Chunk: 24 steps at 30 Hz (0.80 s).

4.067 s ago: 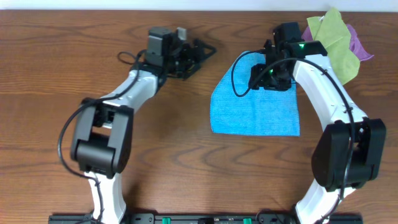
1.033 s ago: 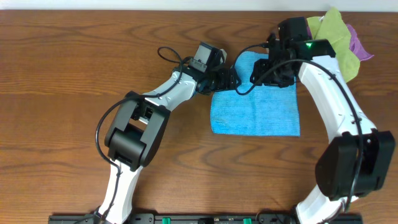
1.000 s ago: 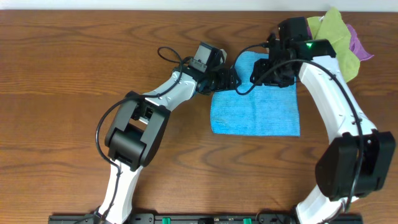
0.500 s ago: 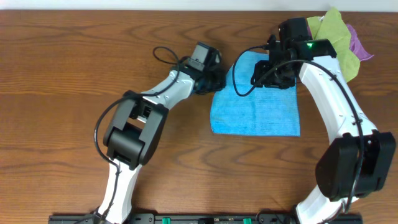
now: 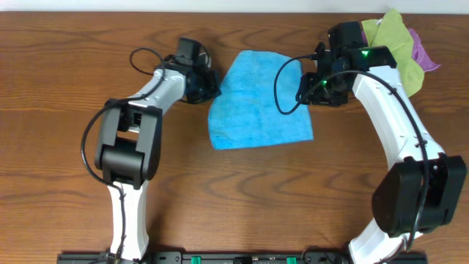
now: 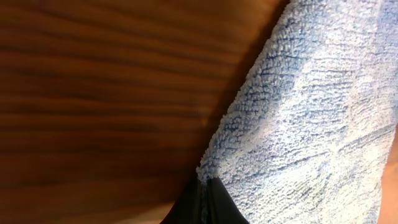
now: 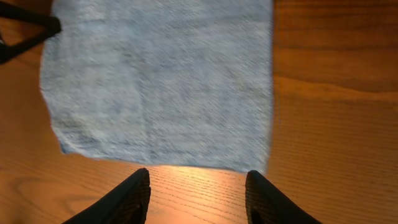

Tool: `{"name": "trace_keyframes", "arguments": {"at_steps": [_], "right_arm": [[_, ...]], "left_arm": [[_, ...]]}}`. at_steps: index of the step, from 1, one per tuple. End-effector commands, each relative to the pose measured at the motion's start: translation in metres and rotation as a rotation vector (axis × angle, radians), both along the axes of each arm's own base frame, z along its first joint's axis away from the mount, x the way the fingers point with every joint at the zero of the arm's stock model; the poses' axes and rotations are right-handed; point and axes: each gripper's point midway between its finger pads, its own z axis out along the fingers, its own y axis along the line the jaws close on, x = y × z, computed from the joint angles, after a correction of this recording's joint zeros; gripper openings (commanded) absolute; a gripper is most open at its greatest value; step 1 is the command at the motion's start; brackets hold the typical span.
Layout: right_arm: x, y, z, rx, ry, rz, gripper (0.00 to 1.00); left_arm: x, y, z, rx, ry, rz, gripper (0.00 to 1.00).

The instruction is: Fold the cloth

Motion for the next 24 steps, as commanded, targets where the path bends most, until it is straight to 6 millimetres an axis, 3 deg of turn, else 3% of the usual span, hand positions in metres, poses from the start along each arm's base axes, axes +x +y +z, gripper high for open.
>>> {"name": "trace_keyframes", "arguments": {"at_steps": [1,3,4,7,9,16,24], "right_arm": [[0.002,-0.001,0.014,-0.019,-0.046,0.020,0.50],[0.000,-0.003,0.009,-0.030,-0.033,0.019,0.51],[-0.003,-0.004,0.004,-0.034,-0.018,0.017,0.51],[-0.015,-0.006,-0.012,-0.044,0.030,0.017,0.53],[-0.023,-0.007,-0.025,-0.046,0.062,0.013,0.53],[-0.051,0.003,-0.070,0.030,0.158,-0.012,0.53],[-0.062,0.009,-0.096,0.077,0.172,-0.034,0.55]], "left_arm": [[0.016,0.014,0.014,0.008,-0.048,-0.001,0.06],[0.019,0.018,0.020,0.014,-0.056,-0.009,0.06],[0.019,0.018,0.023,0.017,-0.057,-0.016,0.20],[0.018,0.018,0.027,0.027,-0.059,-0.039,0.75],[0.018,0.017,0.027,0.026,-0.057,-0.039,0.95],[0.014,0.010,0.031,-0.020,-0.047,-0.058,0.95],[0.005,0.006,0.030,-0.038,-0.009,-0.071,0.96]]}}
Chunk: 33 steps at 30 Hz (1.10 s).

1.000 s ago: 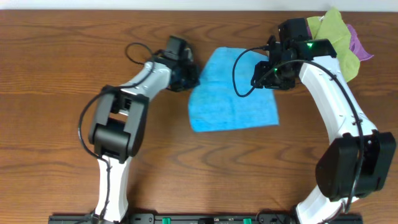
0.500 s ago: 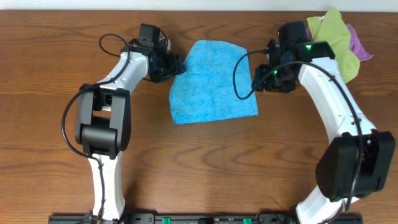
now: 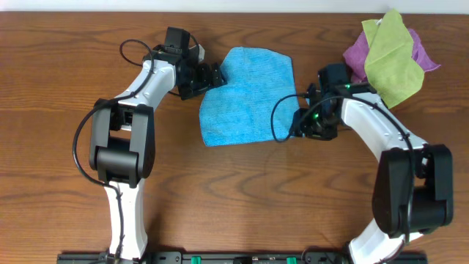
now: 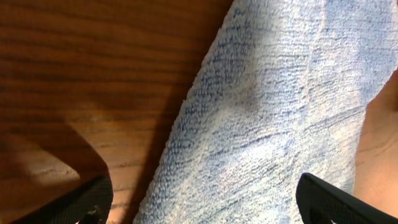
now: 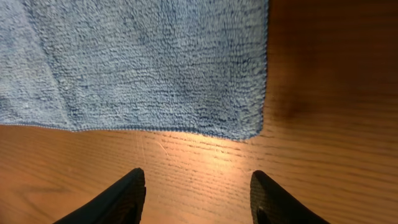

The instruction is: Fold the cloth

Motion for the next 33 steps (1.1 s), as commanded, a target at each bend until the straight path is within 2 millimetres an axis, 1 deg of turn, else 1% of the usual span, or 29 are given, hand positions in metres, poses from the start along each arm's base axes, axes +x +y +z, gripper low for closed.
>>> {"name": "trace_keyframes", "arguments": {"at_steps": [1,8,18,25,26,27,29,30,31,33], "right_arm": [[-0.002,0.006,0.002,0.029,-0.006,-0.012,0.55],[0.004,0.006,-0.006,0.025,-0.030,-0.013,0.55],[0.014,0.003,-0.033,0.000,-0.028,-0.015,0.55],[0.019,0.003,-0.040,-0.001,-0.036,-0.016,0.49],[0.020,0.003,-0.040,-0.001,-0.037,-0.016,0.46],[0.020,0.004,-0.040,0.000,-0.039,-0.016,0.40],[0.020,0.002,-0.041,-0.008,-0.039,-0.017,0.21],[0.020,0.002,-0.041,-0.010,-0.039,-0.017,0.07],[0.019,0.001,-0.041,-0.014,-0.035,-0.017,0.02],[0.014,-0.004,-0.043,-0.044,-0.015,-0.021,0.01]], "left_arm": [[0.001,-0.004,0.007,-0.012,-0.014,-0.019,0.96],[0.002,-0.003,0.006,-0.007,-0.017,-0.016,0.95],[0.002,-0.003,0.007,-0.008,-0.016,-0.016,0.95],[0.002,-0.003,0.006,-0.008,-0.016,-0.016,0.95],[0.002,-0.003,0.007,-0.008,-0.017,-0.016,0.95],[0.002,-0.003,0.007,-0.008,-0.017,-0.016,0.95],[0.002,-0.002,0.007,-0.008,-0.017,-0.015,0.95],[0.002,-0.002,0.006,-0.007,-0.017,-0.014,0.96],[0.002,-0.002,0.006,-0.007,-0.017,-0.014,0.95],[0.003,-0.001,0.006,-0.007,-0.017,-0.012,0.95]]}}
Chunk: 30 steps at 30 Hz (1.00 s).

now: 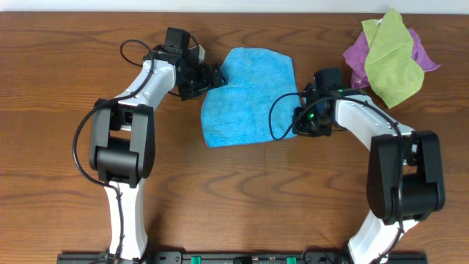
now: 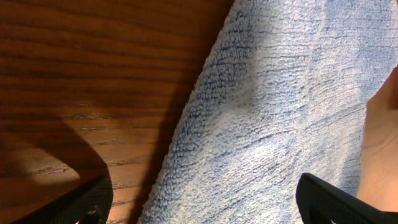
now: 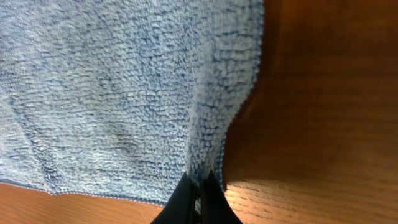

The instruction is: Fold the cloth

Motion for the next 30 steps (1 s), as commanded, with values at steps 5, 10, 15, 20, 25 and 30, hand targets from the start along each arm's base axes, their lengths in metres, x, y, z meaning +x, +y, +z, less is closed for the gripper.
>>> {"name": "trace_keyframes", "arguments": {"at_steps": [5,10,15,20,25,30], "right_arm": [[-0.041,-0.024,-0.013,-0.137,0.168,-0.005,0.01],[-0.065,-0.035,0.001,-0.191,0.244,-0.023,0.01],[-0.082,-0.055,0.028,-0.298,0.265,-0.086,0.01],[-0.090,-0.061,0.049,-0.324,0.245,-0.094,0.01],[-0.101,-0.066,0.052,-0.350,0.290,-0.113,0.01],[-0.114,-0.077,0.055,-0.418,0.337,-0.140,0.01]], "left_arm": [[0.006,0.007,0.006,-0.004,-0.019,0.005,0.95],[0.007,0.010,0.006,-0.004,-0.019,0.012,0.95],[0.007,0.009,0.007,-0.008,-0.020,0.012,0.95],[0.010,0.007,0.009,-0.026,-0.016,0.041,0.95],[0.011,0.007,0.009,-0.029,-0.014,0.044,0.95],[0.011,0.007,0.009,-0.032,-0.010,0.050,0.95]]}}
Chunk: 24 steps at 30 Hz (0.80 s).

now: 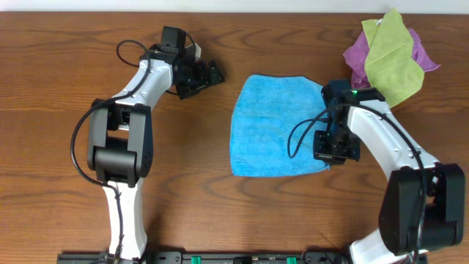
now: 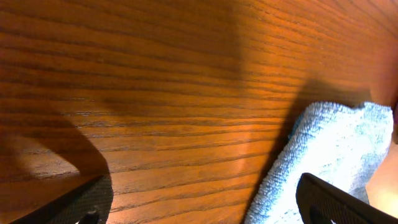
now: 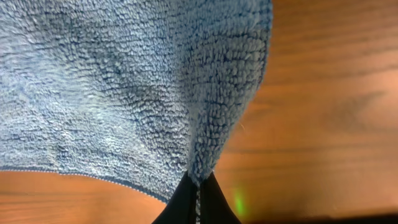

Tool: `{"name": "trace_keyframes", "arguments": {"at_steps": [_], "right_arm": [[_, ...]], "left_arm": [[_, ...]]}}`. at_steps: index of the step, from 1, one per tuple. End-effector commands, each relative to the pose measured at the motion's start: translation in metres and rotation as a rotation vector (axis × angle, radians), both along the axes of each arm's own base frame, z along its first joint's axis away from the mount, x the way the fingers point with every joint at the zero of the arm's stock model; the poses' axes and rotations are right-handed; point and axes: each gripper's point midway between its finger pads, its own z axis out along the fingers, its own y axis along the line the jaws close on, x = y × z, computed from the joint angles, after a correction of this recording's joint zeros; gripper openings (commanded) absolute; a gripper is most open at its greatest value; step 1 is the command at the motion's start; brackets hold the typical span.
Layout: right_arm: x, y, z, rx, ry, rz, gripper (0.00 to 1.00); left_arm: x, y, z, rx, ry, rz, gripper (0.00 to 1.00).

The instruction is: Fold the cloth

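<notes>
The blue cloth (image 1: 275, 125) lies spread on the wooden table (image 1: 66, 161), right of centre. My right gripper (image 1: 332, 150) is shut on the cloth's near right corner; in the right wrist view the cloth (image 3: 124, 81) bunches up between the closed fingertips of the right gripper (image 3: 198, 190). My left gripper (image 1: 212, 73) stands open at the back left, apart from the cloth. In the left wrist view only an edge of the cloth (image 2: 329, 155) shows past the left gripper (image 2: 199, 205), over bare wood.
A green cloth (image 1: 392, 55) lies over a purple cloth (image 1: 359, 62) in a pile at the back right corner, close behind my right arm. Both arm bases stand at the table's near edge.
My right gripper, shut on the cloth's corner, has moved right and toward the near edge, and the cloth has shifted with it, away from my open left gripper, which stayed in place.
At first my left gripper was shut on the cloth's left edge and my right was open over its right side. Then the left was open and the right low at the near right corner. The right shut on that corner, and the cloth now lies further right.
</notes>
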Motion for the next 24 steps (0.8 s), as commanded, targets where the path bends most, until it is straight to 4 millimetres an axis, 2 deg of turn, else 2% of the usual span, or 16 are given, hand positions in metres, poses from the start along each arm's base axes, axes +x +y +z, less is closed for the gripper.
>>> {"name": "trace_keyframes", "arguments": {"at_steps": [1,6,7,8,9,11,12,16,21,24], "right_arm": [[-0.006,-0.012,0.003,-0.080,0.014,-0.034,0.01],[-0.019,-0.022,0.008,-0.149,0.061,-0.066,0.01],[-0.019,-0.022,0.008,-0.149,0.061,-0.066,0.05],[-0.019,-0.022,0.008,-0.149,0.061,-0.065,0.19],[-0.019,-0.022,0.008,-0.145,0.061,-0.065,0.45],[-0.019,-0.021,0.008,-0.142,0.063,-0.066,0.74],[-0.020,-0.021,0.008,-0.141,0.063,-0.066,0.85],[-0.017,-0.020,0.008,-0.138,0.048,-0.067,0.91],[0.007,-0.016,0.010,-0.113,-0.073,-0.075,0.90],[0.023,-0.010,0.012,-0.077,-0.137,-0.071,0.89]], "left_arm": [[0.004,0.000,0.007,-0.017,-0.009,0.010,0.95],[0.003,-0.002,0.009,-0.030,-0.007,0.003,0.96],[0.003,-0.002,0.009,-0.031,-0.007,0.003,0.95],[0.003,-0.003,0.009,-0.033,-0.006,0.002,0.95],[0.003,-0.003,0.009,-0.037,-0.005,0.001,0.95],[0.003,-0.003,0.009,-0.037,-0.005,0.001,0.96],[0.003,-0.003,0.009,-0.038,-0.005,0.000,0.95],[0.004,-0.010,0.014,-0.080,-0.016,-0.018,0.95],[0.008,-0.026,0.026,-0.163,-0.028,-0.017,0.95],[0.006,-0.042,0.028,-0.179,-0.023,-0.019,0.95]]}}
